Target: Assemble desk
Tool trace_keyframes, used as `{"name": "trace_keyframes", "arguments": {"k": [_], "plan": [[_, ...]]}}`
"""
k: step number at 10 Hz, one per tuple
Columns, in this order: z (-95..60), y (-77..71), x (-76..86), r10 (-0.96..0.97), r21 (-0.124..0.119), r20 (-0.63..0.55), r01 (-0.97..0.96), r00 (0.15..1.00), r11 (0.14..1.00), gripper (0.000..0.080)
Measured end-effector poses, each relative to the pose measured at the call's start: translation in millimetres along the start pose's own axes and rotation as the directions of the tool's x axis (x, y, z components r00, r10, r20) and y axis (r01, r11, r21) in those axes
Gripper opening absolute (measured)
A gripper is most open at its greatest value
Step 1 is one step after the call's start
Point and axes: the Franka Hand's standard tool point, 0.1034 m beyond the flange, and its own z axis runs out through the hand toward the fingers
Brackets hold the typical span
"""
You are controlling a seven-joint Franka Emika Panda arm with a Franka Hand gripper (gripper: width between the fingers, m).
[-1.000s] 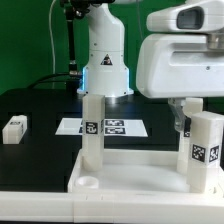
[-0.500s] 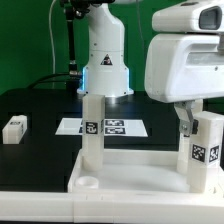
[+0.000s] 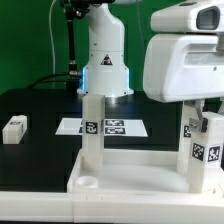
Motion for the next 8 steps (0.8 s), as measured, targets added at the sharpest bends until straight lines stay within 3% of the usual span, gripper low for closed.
{"name": "trace_keyframes", "arguments": {"k": [4,6,8], "plan": [[0.2,0.1,-0.2,0.229,0.003,0.000,-0.229,0.973,0.973,0.0288],[0.9,1.6,-1.2,0.453,0.023,0.003,-0.453,0.892,0.891,0.0288],[1.3,1.1,-1.1,0.614,0.028,0.008,-0.614,0.789,0.789,0.0289]]}}
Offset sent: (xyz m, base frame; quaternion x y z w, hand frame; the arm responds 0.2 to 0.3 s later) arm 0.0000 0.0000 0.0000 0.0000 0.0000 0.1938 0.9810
